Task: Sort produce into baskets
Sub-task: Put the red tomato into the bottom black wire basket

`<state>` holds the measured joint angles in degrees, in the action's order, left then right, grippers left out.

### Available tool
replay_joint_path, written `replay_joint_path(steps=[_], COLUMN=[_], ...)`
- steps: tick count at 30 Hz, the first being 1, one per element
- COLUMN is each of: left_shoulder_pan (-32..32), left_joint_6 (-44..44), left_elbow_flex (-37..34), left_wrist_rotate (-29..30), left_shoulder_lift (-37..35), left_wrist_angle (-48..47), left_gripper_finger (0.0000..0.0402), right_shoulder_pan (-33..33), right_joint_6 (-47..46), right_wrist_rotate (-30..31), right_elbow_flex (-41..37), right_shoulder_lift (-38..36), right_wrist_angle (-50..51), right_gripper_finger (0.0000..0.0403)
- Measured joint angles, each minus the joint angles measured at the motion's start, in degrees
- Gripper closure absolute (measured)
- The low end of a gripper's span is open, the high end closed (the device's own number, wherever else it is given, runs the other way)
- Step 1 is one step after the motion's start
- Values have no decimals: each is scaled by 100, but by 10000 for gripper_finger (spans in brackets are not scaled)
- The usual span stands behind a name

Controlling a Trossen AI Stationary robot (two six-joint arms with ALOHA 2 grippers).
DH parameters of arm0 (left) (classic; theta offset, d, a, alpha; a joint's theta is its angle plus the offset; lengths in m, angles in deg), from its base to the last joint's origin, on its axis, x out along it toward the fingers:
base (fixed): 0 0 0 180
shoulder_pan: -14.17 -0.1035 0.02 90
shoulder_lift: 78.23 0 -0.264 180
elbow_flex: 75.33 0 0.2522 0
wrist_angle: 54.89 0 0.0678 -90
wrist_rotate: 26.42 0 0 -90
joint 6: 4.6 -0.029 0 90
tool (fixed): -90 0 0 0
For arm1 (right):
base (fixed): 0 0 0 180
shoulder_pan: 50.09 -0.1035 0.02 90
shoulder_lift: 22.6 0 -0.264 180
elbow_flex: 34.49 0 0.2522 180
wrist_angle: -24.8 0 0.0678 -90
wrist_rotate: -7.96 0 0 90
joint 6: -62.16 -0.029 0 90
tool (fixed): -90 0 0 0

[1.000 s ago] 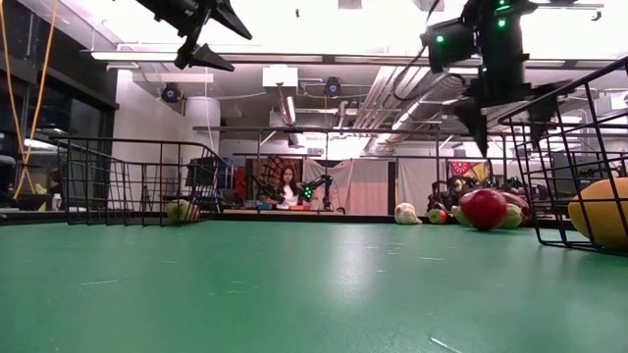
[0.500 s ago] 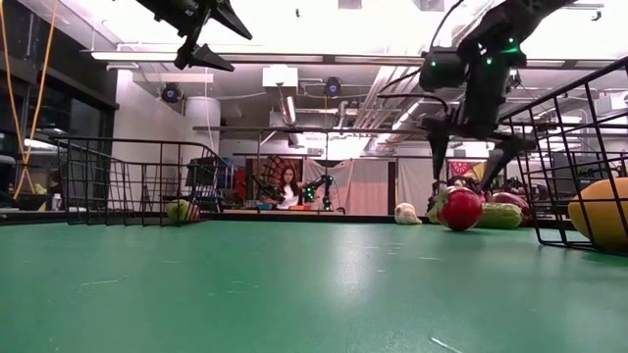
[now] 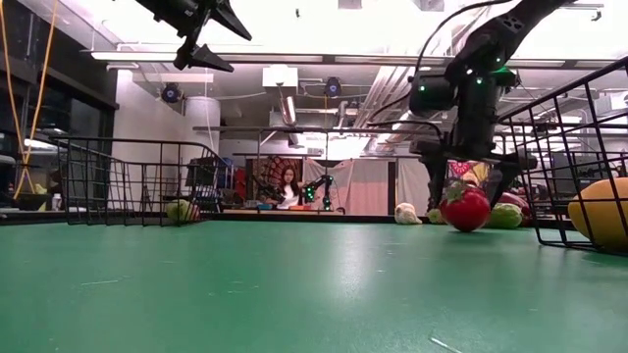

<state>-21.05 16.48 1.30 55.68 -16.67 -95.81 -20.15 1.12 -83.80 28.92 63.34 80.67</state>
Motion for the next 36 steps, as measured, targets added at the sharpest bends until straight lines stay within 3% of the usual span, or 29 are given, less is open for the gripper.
replay_joint_path(steps=[17, 29, 36], left_shoulder_pan=[2, 2, 2], left_joint_6=[-11, -11, -15], left_elbow_flex=[0, 0, 0], left_wrist_rotate=[0, -2, -2], left_shoulder_lift=[0, 0, 0], left_wrist_angle=[-2, -4, -2], left_gripper_finger=[35, 35, 35], right_shoulder_pan=[-82, -97, 97], right_joint_6=[-1, -197, -179], right_wrist_rotate=[127, 1171, 1255], right_elbow_flex=[7, 9, 11], right_shoulder_lift=[0, 0, 67], right_wrist_angle=[-153, -210, -269], right_gripper_finger=[33, 33, 33])
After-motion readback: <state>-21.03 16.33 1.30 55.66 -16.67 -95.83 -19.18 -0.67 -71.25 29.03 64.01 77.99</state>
